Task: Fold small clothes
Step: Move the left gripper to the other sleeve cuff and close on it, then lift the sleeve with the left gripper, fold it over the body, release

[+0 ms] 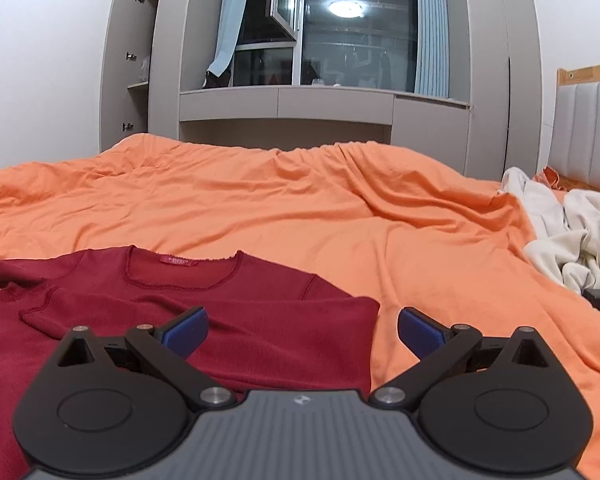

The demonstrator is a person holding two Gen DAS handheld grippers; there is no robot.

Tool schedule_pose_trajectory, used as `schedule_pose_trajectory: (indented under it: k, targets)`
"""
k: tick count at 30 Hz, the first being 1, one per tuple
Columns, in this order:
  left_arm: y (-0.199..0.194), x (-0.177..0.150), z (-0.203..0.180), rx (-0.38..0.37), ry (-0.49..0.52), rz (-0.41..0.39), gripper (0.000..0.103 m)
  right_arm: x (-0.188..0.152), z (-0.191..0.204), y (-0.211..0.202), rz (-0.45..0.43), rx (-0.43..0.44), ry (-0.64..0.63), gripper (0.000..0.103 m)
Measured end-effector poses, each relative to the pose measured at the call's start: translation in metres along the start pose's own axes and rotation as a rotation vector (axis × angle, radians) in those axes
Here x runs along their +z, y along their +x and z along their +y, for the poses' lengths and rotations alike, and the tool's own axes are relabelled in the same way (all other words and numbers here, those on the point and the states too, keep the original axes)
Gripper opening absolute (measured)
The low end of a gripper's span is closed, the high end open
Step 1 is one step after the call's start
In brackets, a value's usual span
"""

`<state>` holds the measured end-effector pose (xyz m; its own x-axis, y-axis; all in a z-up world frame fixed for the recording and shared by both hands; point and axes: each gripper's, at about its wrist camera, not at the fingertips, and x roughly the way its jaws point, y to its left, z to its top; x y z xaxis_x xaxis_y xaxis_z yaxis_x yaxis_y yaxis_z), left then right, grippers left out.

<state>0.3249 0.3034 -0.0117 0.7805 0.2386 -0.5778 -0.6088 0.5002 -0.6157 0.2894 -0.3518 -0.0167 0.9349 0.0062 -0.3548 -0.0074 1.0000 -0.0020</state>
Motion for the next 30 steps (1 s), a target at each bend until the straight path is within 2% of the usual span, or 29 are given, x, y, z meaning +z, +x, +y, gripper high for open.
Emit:
schedule_pose_trajectory:
  k: [2,4,5,6,7,9,12,15,19,25,27,30]
  targets:
    - [0.001,-0.001,0.003,0.028,-0.037,-0.035,0.065,-0.001,-0.001,0.001,0.006,0.003,0.012,0.103]
    - [0.002,-0.001,0.007,0.054,-0.079,-0.058,0.03,-0.003,-0.003,0.001,0.01,0.005,0.02,0.103]
    - [0.002,-0.001,0.009,0.064,-0.103,-0.066,0.021,-0.003,-0.003,0.001,0.011,0.006,0.021,0.103]
    - [0.002,-0.001,0.011,0.068,-0.123,-0.08,0.008,-0.003,-0.003,0.001,0.012,0.007,0.021,0.103]
    - [0.001,-0.001,0.012,0.07,-0.141,-0.099,0.005,-0.004,-0.003,0.001,0.013,0.008,0.021,0.103]
    - [-0.005,-0.001,0.008,0.057,-0.143,-0.134,0.004,-0.003,-0.003,0.0,0.012,0.007,0.022,0.103]
    - [-0.023,-0.004,-0.017,0.01,-0.071,-0.22,0.003,-0.003,-0.004,-0.002,0.002,0.004,0.021,0.103]
    - [-0.042,-0.01,-0.063,-0.077,0.11,-0.29,0.003,-0.002,-0.003,-0.004,-0.004,0.007,0.01,0.103]
    - [-0.06,-0.033,-0.124,-0.215,0.31,-0.335,0.004,-0.002,-0.003,-0.006,-0.007,0.016,0.006,0.103]
    - [-0.077,-0.101,-0.209,-0.396,0.58,-0.316,0.004,-0.002,-0.009,-0.009,-0.01,0.008,0.025,0.103]
    - [-0.076,-0.134,-0.233,-0.434,0.669,-0.279,0.004,-0.002,-0.012,-0.01,-0.01,0.008,0.032,0.103]
    - [-0.071,-0.191,-0.263,-0.446,0.818,-0.221,0.004,-0.002,-0.019,-0.012,-0.011,0.002,0.041,0.103]
